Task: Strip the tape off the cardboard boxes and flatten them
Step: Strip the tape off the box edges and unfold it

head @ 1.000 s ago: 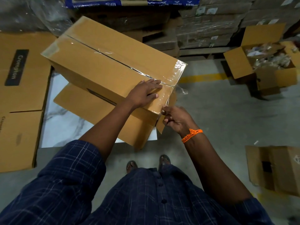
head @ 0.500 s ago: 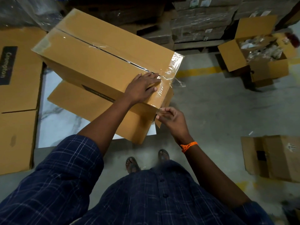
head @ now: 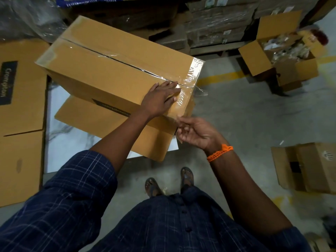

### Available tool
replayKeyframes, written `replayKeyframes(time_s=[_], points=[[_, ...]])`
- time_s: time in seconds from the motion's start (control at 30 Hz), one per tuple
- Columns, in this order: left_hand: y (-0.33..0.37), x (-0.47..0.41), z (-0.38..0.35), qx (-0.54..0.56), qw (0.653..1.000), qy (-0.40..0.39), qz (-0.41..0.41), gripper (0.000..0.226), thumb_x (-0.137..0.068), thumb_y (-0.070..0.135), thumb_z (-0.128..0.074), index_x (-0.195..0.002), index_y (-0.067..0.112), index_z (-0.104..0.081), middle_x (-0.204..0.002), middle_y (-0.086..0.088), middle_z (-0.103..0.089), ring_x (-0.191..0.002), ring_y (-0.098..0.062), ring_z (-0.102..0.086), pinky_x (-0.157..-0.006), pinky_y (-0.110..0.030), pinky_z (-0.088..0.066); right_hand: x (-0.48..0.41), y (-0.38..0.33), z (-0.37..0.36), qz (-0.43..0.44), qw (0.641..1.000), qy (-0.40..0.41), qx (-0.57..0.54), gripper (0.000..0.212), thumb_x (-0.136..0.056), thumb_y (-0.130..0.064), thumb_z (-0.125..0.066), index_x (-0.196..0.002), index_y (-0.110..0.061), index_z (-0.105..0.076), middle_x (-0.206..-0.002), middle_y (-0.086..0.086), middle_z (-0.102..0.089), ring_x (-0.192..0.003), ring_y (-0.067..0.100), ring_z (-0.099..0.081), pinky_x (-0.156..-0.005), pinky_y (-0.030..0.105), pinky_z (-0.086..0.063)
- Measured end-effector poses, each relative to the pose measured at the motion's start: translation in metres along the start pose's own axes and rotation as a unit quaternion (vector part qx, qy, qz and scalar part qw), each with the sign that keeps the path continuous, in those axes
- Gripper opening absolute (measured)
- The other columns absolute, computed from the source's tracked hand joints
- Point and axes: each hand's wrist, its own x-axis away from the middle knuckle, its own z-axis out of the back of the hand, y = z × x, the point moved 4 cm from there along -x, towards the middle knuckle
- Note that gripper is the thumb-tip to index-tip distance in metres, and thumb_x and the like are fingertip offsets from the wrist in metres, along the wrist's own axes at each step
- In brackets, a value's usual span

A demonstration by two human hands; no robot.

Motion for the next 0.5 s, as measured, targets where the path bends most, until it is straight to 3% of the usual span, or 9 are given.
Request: replayKeyframes(time_s=[0.1,0.2,0.3,0.37,0.43,0.5], points=[[0.002,0.001,0.0,0.002,1.0,0.006,-0.001,0.043,-0.106,0.03,-0.048,-0.149,0.028,-0.049,-0.164,0.004,-0.031,-0.155,-0.018,-0.02,-0.125,-0.044,-0.011,0.009,-0.025,0.009,0.016,1.0,0.011,-0.008,0.001,-0.092,-0.013,-0.066,-0.093,-0.013,-0.065,-0.067,-0.002,-0.059,-0.055,0.006,-0.054,-0.057,0.023,-0.053],[0.002,0.003,0.0,0.014,1.0,0.016,-0.005,0.041,-0.105,0.03,-0.05,-0.147,0.029,-0.051,-0.163,0.005,-0.033,-0.154,-0.016,-0.02,-0.124,-0.044,-0.011,0.018,-0.04,0.013,0.089,0.983,0.081,0.137,0.006,-0.092,-0.023,-0.069,-0.095,-0.019,-0.065,-0.074,-0.005,-0.057,-0.069,0.009,-0.053,-0.071,0.031,-0.055],[0.003,0.004,0.0,0.012,1.0,0.019,-0.003,0.041,-0.106,0.031,-0.048,-0.147,0.031,-0.05,-0.163,0.006,-0.033,-0.154,-0.015,-0.02,-0.124,-0.043,-0.011,0.03,-0.071,0.017,0.278,0.923,0.143,0.224,0.015,-0.092,-0.027,-0.071,-0.079,-0.022,-0.068,-0.075,-0.012,-0.067,-0.076,0.004,-0.061,-0.074,0.028,-0.049],[0.003,0.005,0.0,0.005,1.0,0.023,0.001,0.042,-0.106,0.033,-0.047,-0.148,0.032,-0.049,-0.164,0.008,-0.032,-0.154,-0.014,-0.019,-0.124,-0.042,-0.01,0.034,-0.092,0.018,0.377,0.896,0.115,0.207,0.013,-0.093,-0.026,-0.07,-0.08,-0.022,-0.07,-0.083,-0.007,-0.071,-0.082,0.005,-0.064,-0.076,0.026,-0.049],[0.005,0.005,0.0,0.005,1.0,0.028,0.003,0.041,-0.105,0.033,-0.049,-0.145,0.032,-0.052,-0.163,0.009,-0.034,-0.153,-0.013,-0.022,-0.124,-0.039,-0.011,0.031,-0.108,0.015,0.384,0.909,0.044,0.157,0.007,-0.095,-0.023,-0.068,-0.094,-0.016,-0.069,-0.096,0.001,-0.074,-0.093,0.009,-0.068,-0.079,0.023,-0.051],[0.008,0.005,0.001,0.018,0.999,0.044,0.018,0.038,-0.101,0.031,-0.054,-0.139,0.03,-0.055,-0.157,0.007,-0.043,-0.149,-0.015,-0.032,-0.123,-0.039,-0.016,0.026,-0.123,0.01,0.381,0.918,-0.025,0.111,0.026,-0.09,-0.022,-0.072,-0.11,-0.009,-0.06,-0.107,0.011,-0.073,-0.106,0.02,-0.069,-0.09,0.031,-0.054]])
